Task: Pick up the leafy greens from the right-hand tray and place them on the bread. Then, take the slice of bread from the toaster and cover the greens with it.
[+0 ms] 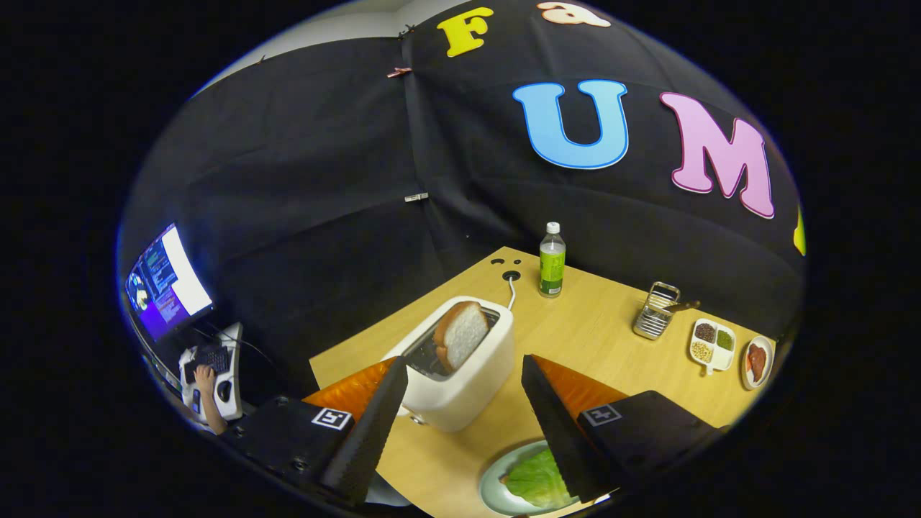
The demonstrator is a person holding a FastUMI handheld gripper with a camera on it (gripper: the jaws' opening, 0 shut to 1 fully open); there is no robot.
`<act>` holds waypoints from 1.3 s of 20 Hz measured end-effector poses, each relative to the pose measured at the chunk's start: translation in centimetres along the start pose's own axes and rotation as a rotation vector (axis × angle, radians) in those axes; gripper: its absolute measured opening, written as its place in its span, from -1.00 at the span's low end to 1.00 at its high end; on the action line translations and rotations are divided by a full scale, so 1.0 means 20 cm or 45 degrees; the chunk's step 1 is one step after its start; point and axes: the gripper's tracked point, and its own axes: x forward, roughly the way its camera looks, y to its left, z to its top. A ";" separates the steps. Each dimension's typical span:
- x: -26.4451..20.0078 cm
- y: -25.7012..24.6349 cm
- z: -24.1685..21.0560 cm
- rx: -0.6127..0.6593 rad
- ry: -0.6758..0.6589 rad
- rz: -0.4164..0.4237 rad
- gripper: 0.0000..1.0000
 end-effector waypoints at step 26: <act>0.69 -0.11 -0.15 0.372 0.169 -0.221 -0.68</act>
